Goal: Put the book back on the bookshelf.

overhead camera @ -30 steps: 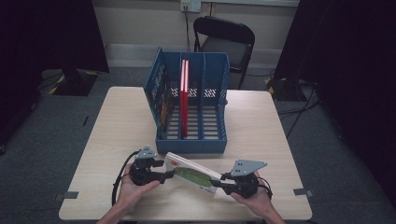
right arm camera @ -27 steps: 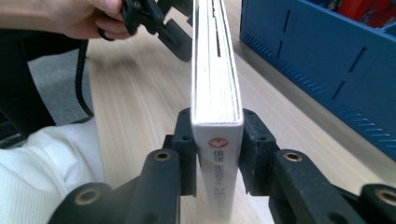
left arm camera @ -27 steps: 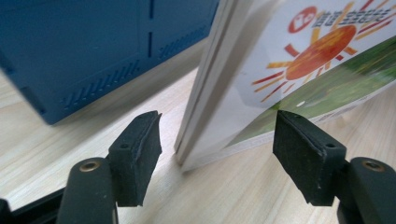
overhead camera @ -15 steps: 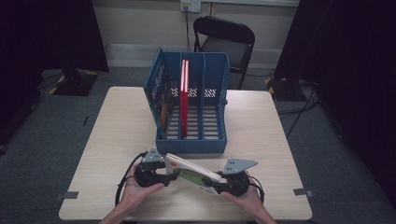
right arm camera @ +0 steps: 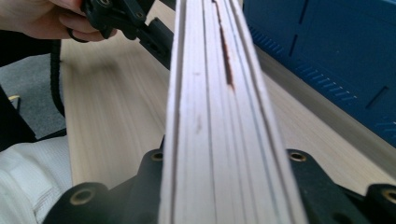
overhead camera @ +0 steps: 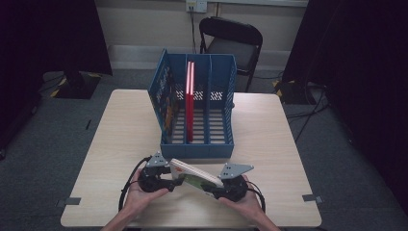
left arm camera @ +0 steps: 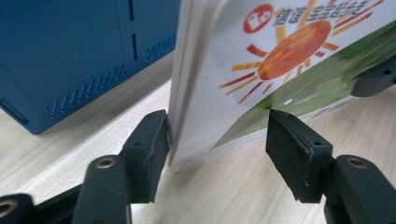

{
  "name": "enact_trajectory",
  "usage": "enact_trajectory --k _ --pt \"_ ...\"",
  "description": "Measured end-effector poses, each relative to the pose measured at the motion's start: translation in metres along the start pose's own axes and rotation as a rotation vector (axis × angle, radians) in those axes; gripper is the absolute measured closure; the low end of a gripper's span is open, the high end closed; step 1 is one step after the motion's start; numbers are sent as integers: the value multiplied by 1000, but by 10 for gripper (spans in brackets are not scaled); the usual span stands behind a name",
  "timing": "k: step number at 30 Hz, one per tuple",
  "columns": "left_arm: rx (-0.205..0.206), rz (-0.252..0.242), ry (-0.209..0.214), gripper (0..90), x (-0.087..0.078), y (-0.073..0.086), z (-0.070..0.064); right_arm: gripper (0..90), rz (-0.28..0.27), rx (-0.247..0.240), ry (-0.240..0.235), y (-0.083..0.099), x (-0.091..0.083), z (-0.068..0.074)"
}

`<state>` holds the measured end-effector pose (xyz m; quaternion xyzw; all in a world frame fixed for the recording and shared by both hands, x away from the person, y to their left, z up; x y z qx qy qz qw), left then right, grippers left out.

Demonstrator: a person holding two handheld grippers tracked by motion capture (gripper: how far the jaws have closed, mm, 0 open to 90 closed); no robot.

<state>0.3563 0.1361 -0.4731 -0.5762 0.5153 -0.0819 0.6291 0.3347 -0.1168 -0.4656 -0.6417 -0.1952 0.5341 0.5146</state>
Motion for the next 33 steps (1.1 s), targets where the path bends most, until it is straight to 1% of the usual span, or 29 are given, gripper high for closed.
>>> enact_trajectory --k 2,4,6,7,10,12,13,14,16,17,19,21,23,24,26,27,28,29,32,33 --pt "-5 -1 -5 414 0 -1 1 744 4 -12 16 0 0 1" --pt "6 4 -7 420 0 0 1 753 8 -14 31 -1 0 1" --pt "6 0 -4 422 0 0 1 757 13 -26 31 -1 0 1" --pt "4 2 3 417 0 -1 2 758 19 -33 34 -2 0 2" --pt "-4 9 14 375 1 -1 1 761 23 -26 33 -2 0 2" --pt "4 16 6 331 1 0 1 762 24 -16 27 -2 0 0" --pt "12 17 1 323 1 0 2 762 27 -10 28 -2 -1 0" --pt "11 17 -2 322 0 0 2 763 26 -7 24 -2 -1 0" --pt "0 24 6 317 -2 0 3 763 24 -1 20 -1 -3 -1" --pt "0 27 7 317 -3 1 3 763 17 12 15 -1 -4 -2" --pt "-1 32 15 307 -5 1 4 764 15 18 12 -1 -7 -3" --pt "-4 31 6 287 -9 1 4 764 11 32 10 0 -9 -4" --pt "-13 26 10 280 -12 1 5 764 10 35 15 0 -12 -4" --pt "-18 23 5 271 -13 1 6 764 8 38 13 0 -14 -4" --pt "-49 16 6 254 -17 -1 9 764 11 43 5 1 -16 -5" --pt "-56 9 6 246 -18 -1 10 764 10 48 6 1 -17 -5" --pt "-59 11 3 239 -19 -1 11 764 10 51 3 1 -18 -6" --pt "-64 15 -11 235 -20 -1 13 764 9 50 5 1 -19 -6" --pt "-60 36 -22 211 -20 1 15 764 8 57 8 1 -24 -7" --pt "-66 37 -25 202 -21 1 16 764 9 60 10 1 -26 -7"
Point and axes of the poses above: each handheld gripper's, and its own axes: x roughly forward along the jaws, y roughly out of its underside, z roughly to its left, the point moved 2 cm from there along x, roughly forward along the jaws, and after that the axes turned 5 degrees about -z, right-handed, at the moved point
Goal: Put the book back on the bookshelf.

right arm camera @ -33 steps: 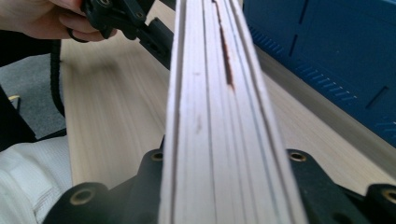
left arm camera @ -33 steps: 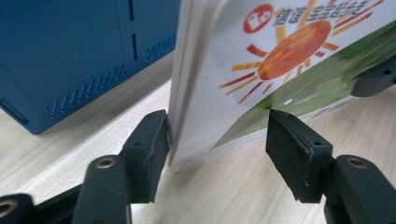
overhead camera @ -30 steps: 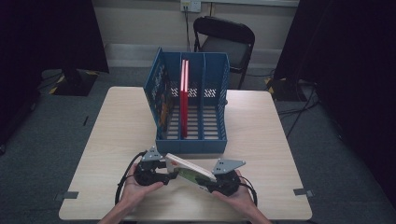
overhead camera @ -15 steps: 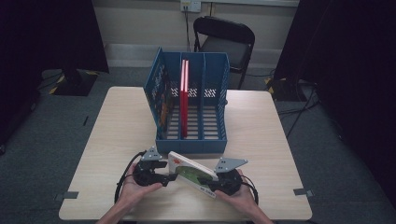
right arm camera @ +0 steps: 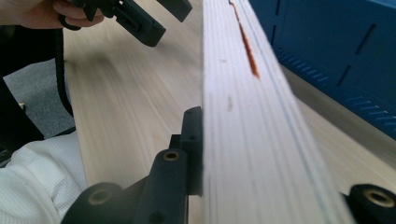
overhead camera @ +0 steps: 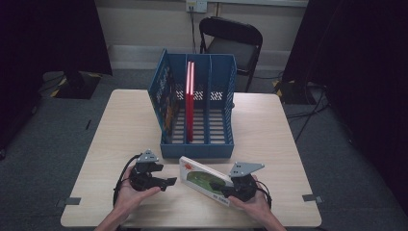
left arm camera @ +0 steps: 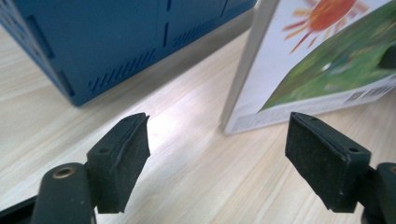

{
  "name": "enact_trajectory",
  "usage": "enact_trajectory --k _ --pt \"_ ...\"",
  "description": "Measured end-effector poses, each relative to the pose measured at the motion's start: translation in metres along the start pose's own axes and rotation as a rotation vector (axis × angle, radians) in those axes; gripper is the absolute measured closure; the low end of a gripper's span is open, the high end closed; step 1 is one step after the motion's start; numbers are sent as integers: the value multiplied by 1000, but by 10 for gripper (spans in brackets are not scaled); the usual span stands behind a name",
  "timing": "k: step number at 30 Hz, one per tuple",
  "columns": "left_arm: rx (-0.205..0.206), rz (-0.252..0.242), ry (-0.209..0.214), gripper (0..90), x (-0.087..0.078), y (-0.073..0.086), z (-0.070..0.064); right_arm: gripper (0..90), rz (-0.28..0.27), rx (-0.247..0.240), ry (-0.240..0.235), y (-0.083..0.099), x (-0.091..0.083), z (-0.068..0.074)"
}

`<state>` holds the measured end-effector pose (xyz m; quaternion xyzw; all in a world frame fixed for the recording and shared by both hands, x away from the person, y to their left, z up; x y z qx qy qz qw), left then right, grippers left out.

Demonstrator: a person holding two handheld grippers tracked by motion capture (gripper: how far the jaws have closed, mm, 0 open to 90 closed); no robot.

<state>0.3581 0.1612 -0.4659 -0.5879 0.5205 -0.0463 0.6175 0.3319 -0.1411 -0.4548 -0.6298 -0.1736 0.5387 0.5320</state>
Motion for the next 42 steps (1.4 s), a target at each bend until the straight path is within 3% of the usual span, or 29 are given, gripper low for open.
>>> enact_trajectory --k 3,12,15,18,21,24,27,36,42 --pt "-12 2 -1 184 -2 1 3 765 -2 8 9 0 -4 -2" --pt "-55 17 -56 186 -10 4 12 764 -14 18 16 -2 -11 -1" --pt "-39 11 -38 207 -12 2 11 765 -21 23 21 -2 -13 -2" --pt "-29 43 -77 194 -10 0 8 765 -31 27 24 -3 -17 -2" --pt "-29 39 -74 195 -10 0 8 765 -43 31 33 -5 -21 -3" --pt "-20 41 -101 194 -12 2 10 765 -54 32 39 -7 -25 -3" --pt "-41 31 -113 193 -15 5 13 765 -70 38 41 -10 -30 -2" --pt "-38 7 -140 180 -21 12 21 765 -109 43 57 -18 -40 -7" --pt "-39 -6 -164 171 -22 13 25 765 -125 20 61 -27 -45 -5"
Point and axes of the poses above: each handheld gripper's, and its own axes: x roughly forward along the jaws, y roughly out of its underside, z roughly to its left, the point moved 2 cm from there along x, roughly forward along the jaws, and after that the axes turned 5 degrees about -z, right-handed, at the moved point
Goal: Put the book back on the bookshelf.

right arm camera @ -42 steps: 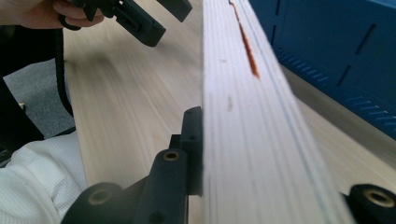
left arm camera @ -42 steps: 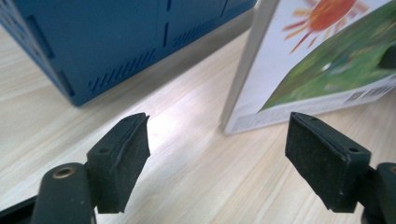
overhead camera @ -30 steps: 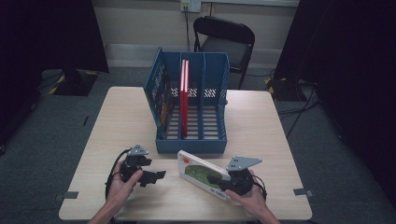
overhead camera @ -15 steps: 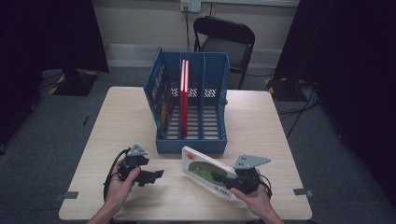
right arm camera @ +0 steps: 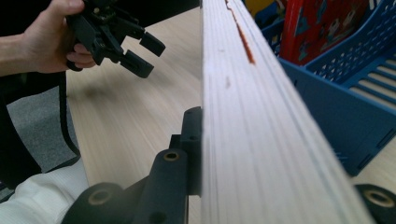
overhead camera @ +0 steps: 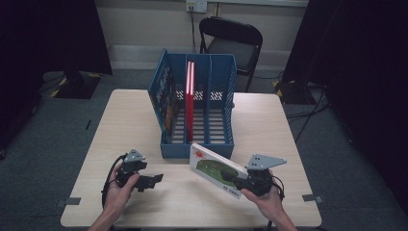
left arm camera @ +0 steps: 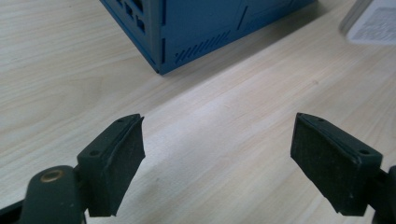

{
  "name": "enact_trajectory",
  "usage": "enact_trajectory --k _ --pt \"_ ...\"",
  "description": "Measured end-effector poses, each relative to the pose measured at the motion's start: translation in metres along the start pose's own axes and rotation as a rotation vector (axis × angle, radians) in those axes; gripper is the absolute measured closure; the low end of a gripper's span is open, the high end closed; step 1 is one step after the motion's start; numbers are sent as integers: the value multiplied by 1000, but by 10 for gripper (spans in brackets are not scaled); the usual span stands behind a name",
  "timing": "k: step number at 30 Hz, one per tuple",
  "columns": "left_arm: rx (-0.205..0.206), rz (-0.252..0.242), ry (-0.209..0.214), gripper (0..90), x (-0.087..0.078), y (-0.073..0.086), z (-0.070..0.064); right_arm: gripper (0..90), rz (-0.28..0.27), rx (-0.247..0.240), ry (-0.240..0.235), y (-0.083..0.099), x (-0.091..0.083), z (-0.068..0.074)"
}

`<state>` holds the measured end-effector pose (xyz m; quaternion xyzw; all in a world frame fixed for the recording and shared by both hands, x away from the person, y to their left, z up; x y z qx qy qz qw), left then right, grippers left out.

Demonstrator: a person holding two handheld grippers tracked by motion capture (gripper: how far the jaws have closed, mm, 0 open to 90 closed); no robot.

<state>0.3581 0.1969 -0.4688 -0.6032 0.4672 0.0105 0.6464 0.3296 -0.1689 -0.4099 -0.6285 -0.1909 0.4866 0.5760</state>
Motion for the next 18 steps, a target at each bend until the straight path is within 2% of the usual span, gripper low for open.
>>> enact_trajectory --k 3,5,7,8,14,18 --pt "-32 -12 11 171 1 2 4 765 -18 -8 10 -5 -3 0" --pt "-14 -4 -24 171 3 3 6 765 -31 -8 18 -8 -6 -2" --pt "-36 -8 -16 173 3 3 9 765 -28 -19 32 -12 -8 -4" --pt "-40 -15 -28 167 3 3 9 765 -24 -24 40 -13 -9 -5" --pt "-13 -22 -52 165 1 2 10 765 -35 -11 82 -20 -16 -15" --pt "0 -25 -49 164 1 2 9 764 -60 4 97 -26 -21 -22"
Point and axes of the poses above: each handheld gripper's, and its own axes: x roughly forward along the jaws, y roughly out of its underside, z roughly to its left, the point moved 2 cm from there along x, roughly forward along the jaws, and after that the axes turned 5 degrees about -z, right-handed, at the moved point
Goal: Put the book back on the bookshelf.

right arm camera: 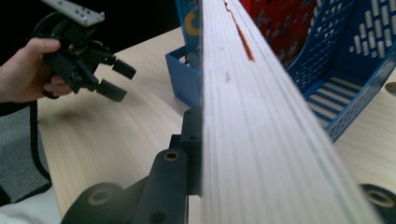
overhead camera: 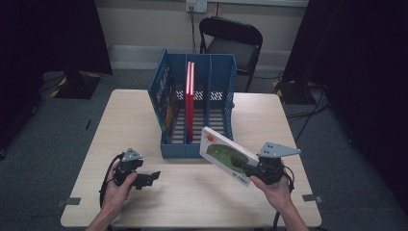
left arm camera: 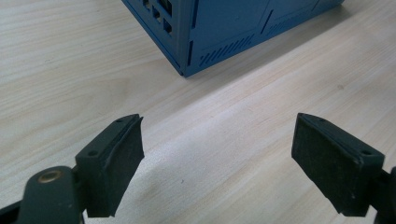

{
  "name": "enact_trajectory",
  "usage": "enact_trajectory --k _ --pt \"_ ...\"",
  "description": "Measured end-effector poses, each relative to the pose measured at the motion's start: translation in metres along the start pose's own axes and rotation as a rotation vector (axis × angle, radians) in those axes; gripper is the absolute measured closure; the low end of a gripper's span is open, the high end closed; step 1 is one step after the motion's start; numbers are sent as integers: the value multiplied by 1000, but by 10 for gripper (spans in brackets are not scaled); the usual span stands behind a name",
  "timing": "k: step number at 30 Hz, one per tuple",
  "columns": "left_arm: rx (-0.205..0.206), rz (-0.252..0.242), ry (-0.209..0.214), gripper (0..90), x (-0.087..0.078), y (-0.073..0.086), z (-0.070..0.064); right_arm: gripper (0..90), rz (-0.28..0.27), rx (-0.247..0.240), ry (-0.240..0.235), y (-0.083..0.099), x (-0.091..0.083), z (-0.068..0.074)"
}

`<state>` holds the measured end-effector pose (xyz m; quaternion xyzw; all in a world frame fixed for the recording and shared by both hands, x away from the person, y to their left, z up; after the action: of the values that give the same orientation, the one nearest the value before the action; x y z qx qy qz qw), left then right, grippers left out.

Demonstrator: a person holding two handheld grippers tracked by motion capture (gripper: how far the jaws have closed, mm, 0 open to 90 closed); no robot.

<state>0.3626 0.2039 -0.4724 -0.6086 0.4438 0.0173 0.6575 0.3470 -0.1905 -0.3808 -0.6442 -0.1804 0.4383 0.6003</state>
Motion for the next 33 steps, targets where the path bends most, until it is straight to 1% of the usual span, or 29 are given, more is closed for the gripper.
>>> enact_trajectory --k 1,3,5,12,14,16,18,23,24,26,28,31,32,33 --pt "7 5 1 164 0 0 0 765 -4 1 12 -2 -1 -2" --pt "4 -4 -11 162 0 0 -1 765 -5 -1 35 -6 -1 -6" --pt "6 -3 -10 162 0 0 -1 765 -4 -1 62 -9 -1 -11" --pt "13 -18 -18 162 -1 -1 -2 764 -15 22 141 -20 6 -27" --pt "3 -29 -24 162 -1 0 -3 764 -12 23 162 -23 10 -30" --pt "1 -31 -24 162 -1 0 -3 765 -9 32 175 -25 15 -33" --pt "3 -21 -21 162 -2 0 -2 765 -11 38 191 -27 18 -34" --pt "6 -24 -20 162 -1 0 -2 765 -13 62 248 -32 29 -39" --pt "7 -24 -22 162 -1 0 -2 765 -13 66 269 -33 33 -42" --pt "-2 -28 -20 162 -1 0 -2 765 -13 77 281 -35 36 -44" --pt "-1 -26 -20 162 -1 0 -2 765 -10 73 310 -37 42 -46" --pt "5 -25 -20 162 -1 0 -2 764 -12 81 339 -40 49 -49" --pt "-1 -26 -17 162 -1 0 -2 764 -8 78 360 -42 51 -49" --pt "6 -21 -19 162 -1 0 -2 765 -3 81 378 -43 54 -49"
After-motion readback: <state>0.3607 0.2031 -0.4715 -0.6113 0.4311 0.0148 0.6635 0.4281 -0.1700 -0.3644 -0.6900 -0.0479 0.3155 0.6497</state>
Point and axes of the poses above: each handheld gripper's, and its own axes: x roughly forward along the jaws, y roughly out of its underside, z roughly to its left, the point moved 2 cm from there along x, roughly forward along the jaws, and after that the axes turned 5 degrees about -z, right-handed, at the moved point
